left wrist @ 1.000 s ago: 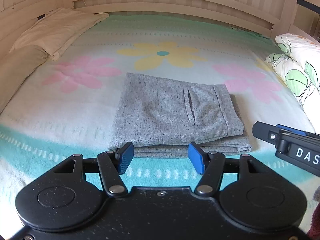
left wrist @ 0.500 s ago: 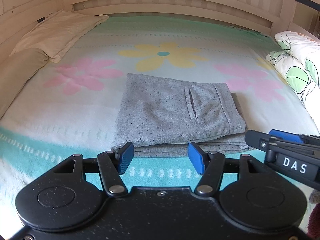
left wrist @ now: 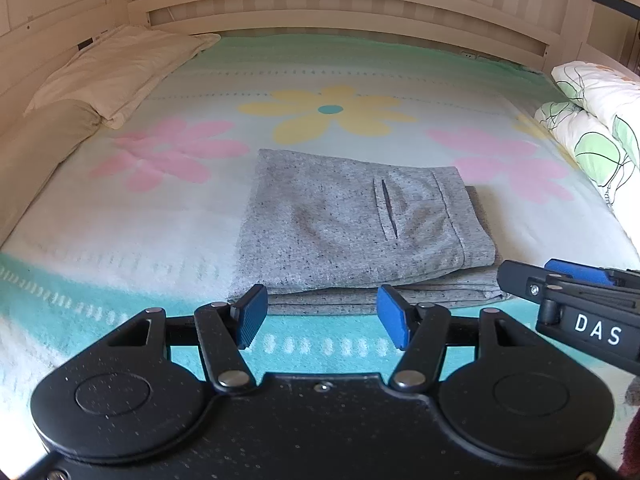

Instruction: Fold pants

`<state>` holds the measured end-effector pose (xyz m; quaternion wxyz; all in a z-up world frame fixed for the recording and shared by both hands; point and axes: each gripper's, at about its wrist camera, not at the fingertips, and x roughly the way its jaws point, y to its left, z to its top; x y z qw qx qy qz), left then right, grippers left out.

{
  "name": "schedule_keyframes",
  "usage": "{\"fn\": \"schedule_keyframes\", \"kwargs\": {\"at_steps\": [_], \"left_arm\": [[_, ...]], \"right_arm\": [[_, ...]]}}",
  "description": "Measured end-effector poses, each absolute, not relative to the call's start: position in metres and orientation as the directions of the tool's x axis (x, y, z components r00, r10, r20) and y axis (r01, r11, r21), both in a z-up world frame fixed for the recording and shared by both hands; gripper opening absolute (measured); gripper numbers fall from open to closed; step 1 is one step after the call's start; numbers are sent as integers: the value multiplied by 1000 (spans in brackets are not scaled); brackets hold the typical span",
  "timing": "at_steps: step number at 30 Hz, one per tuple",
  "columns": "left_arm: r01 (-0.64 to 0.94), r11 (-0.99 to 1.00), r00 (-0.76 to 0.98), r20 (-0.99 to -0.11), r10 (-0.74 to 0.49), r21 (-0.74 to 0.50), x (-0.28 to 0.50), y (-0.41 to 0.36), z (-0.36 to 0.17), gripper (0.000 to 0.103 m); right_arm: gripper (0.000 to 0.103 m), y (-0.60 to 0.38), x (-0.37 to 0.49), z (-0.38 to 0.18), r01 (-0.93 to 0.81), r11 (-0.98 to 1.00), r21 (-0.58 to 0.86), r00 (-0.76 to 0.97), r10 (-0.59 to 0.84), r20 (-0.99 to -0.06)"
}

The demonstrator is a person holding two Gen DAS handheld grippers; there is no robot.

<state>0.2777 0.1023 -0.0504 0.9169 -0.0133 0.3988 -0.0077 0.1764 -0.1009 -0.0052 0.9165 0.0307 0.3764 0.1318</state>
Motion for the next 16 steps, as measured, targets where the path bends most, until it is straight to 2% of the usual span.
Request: {"fn": "schedule_keyframes", "kwargs": {"at_steps": [16], "left_arm": [[-36,999,682,-732,-5,-40,278,105,-54,66]], "right_arm": [[42,-100,175,-4,-215,965,153,685,260,-680]]}}
